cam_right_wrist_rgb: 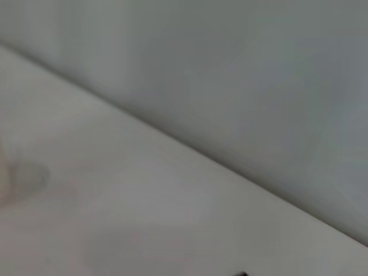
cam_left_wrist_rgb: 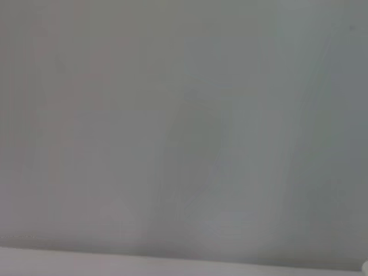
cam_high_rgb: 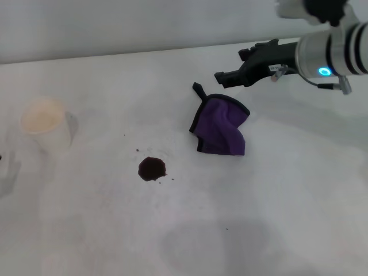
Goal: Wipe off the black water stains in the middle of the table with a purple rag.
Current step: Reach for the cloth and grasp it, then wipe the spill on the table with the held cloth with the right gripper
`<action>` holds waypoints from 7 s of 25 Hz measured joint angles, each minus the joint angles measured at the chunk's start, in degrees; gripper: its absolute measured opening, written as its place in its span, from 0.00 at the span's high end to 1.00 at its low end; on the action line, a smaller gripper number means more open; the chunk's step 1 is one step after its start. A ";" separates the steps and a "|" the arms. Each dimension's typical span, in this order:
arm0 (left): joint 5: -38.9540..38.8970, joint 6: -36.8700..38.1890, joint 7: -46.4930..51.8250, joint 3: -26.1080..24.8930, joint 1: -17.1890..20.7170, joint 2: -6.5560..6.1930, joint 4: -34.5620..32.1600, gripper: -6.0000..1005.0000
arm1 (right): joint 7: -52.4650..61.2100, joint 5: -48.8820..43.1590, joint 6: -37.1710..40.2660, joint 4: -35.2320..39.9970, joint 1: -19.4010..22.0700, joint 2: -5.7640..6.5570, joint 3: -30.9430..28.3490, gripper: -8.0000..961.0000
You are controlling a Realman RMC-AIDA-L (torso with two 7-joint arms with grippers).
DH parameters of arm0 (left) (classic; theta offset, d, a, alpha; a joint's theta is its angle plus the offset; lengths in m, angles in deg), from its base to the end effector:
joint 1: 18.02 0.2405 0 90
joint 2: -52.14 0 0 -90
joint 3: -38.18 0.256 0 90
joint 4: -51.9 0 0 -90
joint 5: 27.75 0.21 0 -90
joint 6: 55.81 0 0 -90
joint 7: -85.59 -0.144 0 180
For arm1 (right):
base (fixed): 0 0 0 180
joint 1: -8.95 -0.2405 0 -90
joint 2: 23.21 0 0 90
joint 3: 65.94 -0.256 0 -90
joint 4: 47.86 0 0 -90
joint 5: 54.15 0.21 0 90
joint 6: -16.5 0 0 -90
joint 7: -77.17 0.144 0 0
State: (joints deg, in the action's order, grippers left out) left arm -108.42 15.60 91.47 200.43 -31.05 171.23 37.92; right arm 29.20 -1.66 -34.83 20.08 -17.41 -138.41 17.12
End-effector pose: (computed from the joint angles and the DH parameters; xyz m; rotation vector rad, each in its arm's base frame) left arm -0.3720 0.2438 -0.0355 -1.5083 -0.7374 -0.6175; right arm 0.2122 0.3967 0.0040 -2.3898 0.7334 0.0779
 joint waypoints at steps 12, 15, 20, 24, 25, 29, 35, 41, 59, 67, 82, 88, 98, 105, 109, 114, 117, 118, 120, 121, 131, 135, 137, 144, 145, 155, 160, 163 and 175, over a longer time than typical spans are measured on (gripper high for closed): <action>-0.16 -2.55 0.01 -0.01 -3.33 0.00 0.26 0.11 | 16.17 -14.28 -4.74 4.44 -2.32 -0.23 8.39 0.12; -0.18 -2.60 0.01 -0.01 -3.49 0.00 0.11 0.11 | 18.63 -14.30 -5.48 -0.61 -5.14 -0.22 8.44 0.12; -0.20 -2.67 0.01 -0.01 -4.26 0.09 -0.17 0.11 | 19.94 -14.33 -5.45 -9.22 -10.02 -0.34 8.91 0.12; -0.16 -3.10 0.01 0.03 -5.18 0.18 -0.38 0.11 | 19.84 -14.34 -3.82 -11.64 -10.93 -0.46 10.56 0.12; -0.13 -3.26 0.01 0.03 -5.33 0.18 -0.44 0.11 | 19.81 -14.34 -3.55 -11.72 -10.85 -0.47 10.71 0.12; -0.11 -3.47 0.01 0.10 -5.59 0.18 -0.60 0.11 | 19.76 -14.34 -2.80 -11.74 -10.69 -0.47 11.05 0.15; -0.20 -3.48 0.01 0.07 -5.61 0.25 -1.14 0.11 | 19.69 -14.35 -1.55 -13.43 -10.92 -0.47 12.35 0.23; -0.20 -3.48 0.01 0.00 -5.61 0.19 -1.22 0.11 | 19.66 -14.35 -0.12 -14.60 -11.41 -0.54 13.46 0.35; -0.17 -3.47 1.47 -0.01 -6.03 0.14 -1.30 0.11 | 19.97 -14.29 -0.36 -17.83 -13.26 -0.47 13.85 0.61; -0.19 -3.47 2.31 -0.01 -6.40 0.02 -0.88 0.11 | 19.68 -14.00 -0.68 -16.05 -12.75 -0.30 13.46 0.86; -0.58 -3.47 2.93 -0.01 -6.57 0.09 -0.78 0.11 | 3.24 5.24 -10.14 -5.40 -11.53 -0.71 14.20 0.89; -0.64 -3.49 3.54 -0.05 -6.97 0.08 -0.92 0.11 | 0.69 10.46 1.71 -14.27 -13.78 -1.01 24.75 0.89; -0.64 -3.57 5.14 -0.10 -7.19 0.08 -0.85 0.11 | 0.10 11.88 21.31 -16.91 -11.09 -1.00 35.59 0.89; -0.64 -3.57 5.17 -0.10 -7.20 0.06 -0.69 0.11 | 0.07 11.91 29.31 -19.41 -10.12 -0.99 36.04 0.89; -0.63 -3.57 5.19 -0.09 -7.42 0.02 -0.60 0.11 | -0.31 12.28 26.31 -19.81 -10.87 -1.01 36.89 0.89; -0.63 -3.57 5.19 -0.10 -7.79 0.00 -0.51 0.11 | -2.61 12.61 18.73 -15.81 -10.70 -0.99 38.93 0.90; -0.62 -3.57 5.20 -0.09 -7.90 0.02 -0.52 0.11 | -4.27 12.71 14.22 -13.33 -10.55 -0.99 39.95 0.90; -0.63 -3.58 5.19 -0.10 -7.92 0.00 -0.51 0.11 | -5.20 12.75 12.72 -12.76 -10.55 -0.97 40.18 0.90; -0.64 -3.59 5.19 -0.10 -7.97 -0.03 -0.51 0.11 | -6.79 12.80 11.46 -12.10 -10.55 -0.95 40.80 0.90; -0.63 -3.59 5.20 -0.09 -7.99 -0.03 -0.52 0.11 | -7.10 12.82 11.87 -12.09 -10.58 -0.95 41.24 0.90; -0.63 -3.66 5.19 -0.09 -7.95 0.11 -0.61 0.11 | -7.23 12.63 25.93 -18.86 -11.36 -1.03 40.27 0.90; -0.64 -3.66 5.19 -0.09 -8.24 0.00 -0.60 0.11 | -7.19 12.63 25.99 -22.08 -11.73 -0.90 34.92 0.90; -0.64 -3.68 5.19 -0.09 -8.50 -0.04 -0.55 0.11 | -7.17 12.62 25.66 -23.22 -11.62 -0.72 32.23 0.90; -0.82 -3.88 5.19 -0.09 -9.38 -0.02 -0.26 0.11 | -7.48 12.75 20.37 -23.29 -11.42 -0.89 29.32 0.90; -0.86 -3.91 5.19 -0.10 -9.44 -0.02 -0.20 0.11 | -7.48 13.28 19.46 -22.75 -11.49 -0.91 29.98 0.90; -1.98 -4.01 5.19 -0.09 -9.62 0.00 0.01 0.11 | -7.90 17.15 10.12 -18.22 -13.62 -0.99 35.65 0.90; -2.82 -3.99 6.22 -0.09 -9.48 0.00 0.01 0.11 | -7.58 17.08 14.28 -20.43 -13.32 -0.85 33.22 0.90; -2.83 -3.89 7.18 -0.09 -9.47 0.00 0.01 0.11 | -7.91 16.76 15.59 -21.48 -12.14 -0.53 28.65 0.90; -3.02 -3.68 7.37 -0.09 -9.68 0.01 0.89 0.11 | -15.35 9.54 -13.65 -23.59 -10.29 0.27 5.16 0.90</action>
State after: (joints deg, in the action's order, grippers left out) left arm -111.43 11.92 98.84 200.34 -40.73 171.23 38.81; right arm 13.85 7.88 -48.47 -3.51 -27.70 -138.14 22.28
